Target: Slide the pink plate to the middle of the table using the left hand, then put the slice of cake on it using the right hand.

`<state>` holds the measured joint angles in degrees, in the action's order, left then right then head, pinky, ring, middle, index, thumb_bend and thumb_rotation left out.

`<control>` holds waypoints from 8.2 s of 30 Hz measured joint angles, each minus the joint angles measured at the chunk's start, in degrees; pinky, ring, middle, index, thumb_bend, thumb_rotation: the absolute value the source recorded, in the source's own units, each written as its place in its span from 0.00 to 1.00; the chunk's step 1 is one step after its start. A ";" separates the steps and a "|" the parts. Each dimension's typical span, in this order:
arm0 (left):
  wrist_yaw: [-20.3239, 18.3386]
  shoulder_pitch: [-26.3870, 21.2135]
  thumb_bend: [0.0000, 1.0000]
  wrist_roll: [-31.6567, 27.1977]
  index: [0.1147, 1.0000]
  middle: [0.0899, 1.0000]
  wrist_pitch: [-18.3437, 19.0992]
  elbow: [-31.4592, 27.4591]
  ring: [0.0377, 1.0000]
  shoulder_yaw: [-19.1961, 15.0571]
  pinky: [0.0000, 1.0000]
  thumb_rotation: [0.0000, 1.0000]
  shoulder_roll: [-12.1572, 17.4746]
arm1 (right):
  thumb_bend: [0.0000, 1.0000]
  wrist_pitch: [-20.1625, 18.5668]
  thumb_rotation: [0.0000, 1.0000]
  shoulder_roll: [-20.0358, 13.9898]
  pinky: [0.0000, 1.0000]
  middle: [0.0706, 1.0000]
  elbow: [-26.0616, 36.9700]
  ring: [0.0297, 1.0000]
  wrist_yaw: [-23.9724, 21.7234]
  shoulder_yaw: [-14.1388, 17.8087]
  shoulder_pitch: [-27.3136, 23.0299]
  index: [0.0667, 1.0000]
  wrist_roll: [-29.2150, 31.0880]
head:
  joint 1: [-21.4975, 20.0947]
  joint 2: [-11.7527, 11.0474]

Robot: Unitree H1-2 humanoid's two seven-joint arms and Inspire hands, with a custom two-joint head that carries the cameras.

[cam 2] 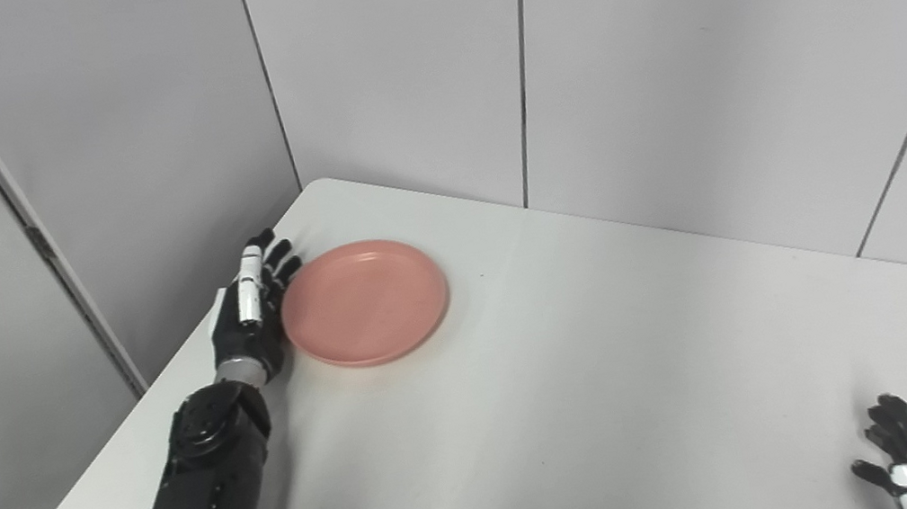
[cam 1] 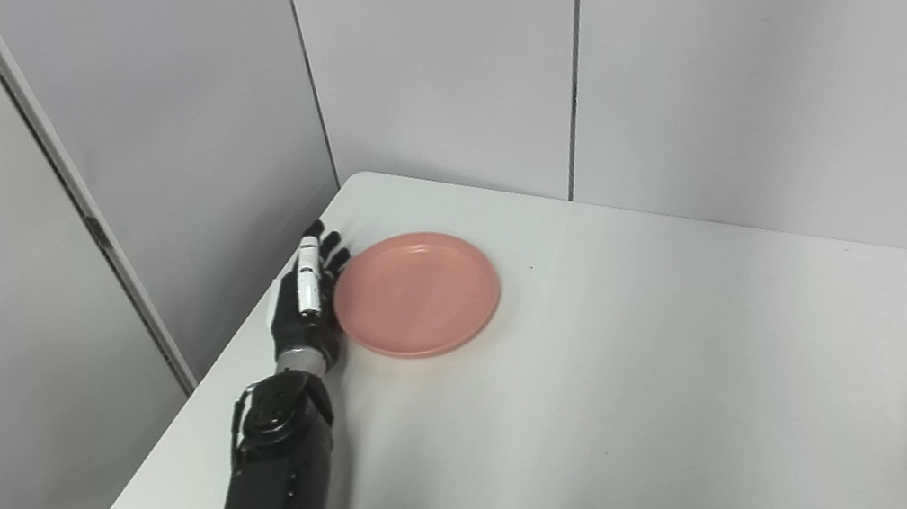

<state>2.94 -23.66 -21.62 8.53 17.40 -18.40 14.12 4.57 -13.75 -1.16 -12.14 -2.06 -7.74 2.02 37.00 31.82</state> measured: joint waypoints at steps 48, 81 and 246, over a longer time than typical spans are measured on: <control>-8.85 6.77 0.38 1.87 0.91 0.93 15.55 -19.13 0.92 17.00 0.91 1.00 -9.45 | 0.40 -0.38 1.00 4.92 0.86 0.89 2.88 0.88 5.01 -4.56 0.98 0.89 -10.95 | -31.54 6.85; -14.37 11.12 0.39 2.85 0.90 0.93 11.01 -20.34 0.92 18.65 0.91 1.00 -8.56 | 0.32 -2.18 1.00 7.70 0.87 0.93 5.81 0.92 10.06 -5.70 1.09 0.93 -21.66 | -43.68 6.24; -29.13 4.38 0.46 -7.43 0.81 0.83 -1.24 1.46 0.82 10.66 0.78 0.83 3.89 | 0.90 -31.23 0.68 -2.98 0.55 0.95 -8.05 0.80 -7.23 14.94 -18.31 0.92 -74.36 | -70.05 3.87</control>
<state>-26.19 -19.28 -29.05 7.28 18.87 -7.73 18.01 -26.65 -16.73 -9.21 -19.37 12.88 -26.05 -72.34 -33.05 35.68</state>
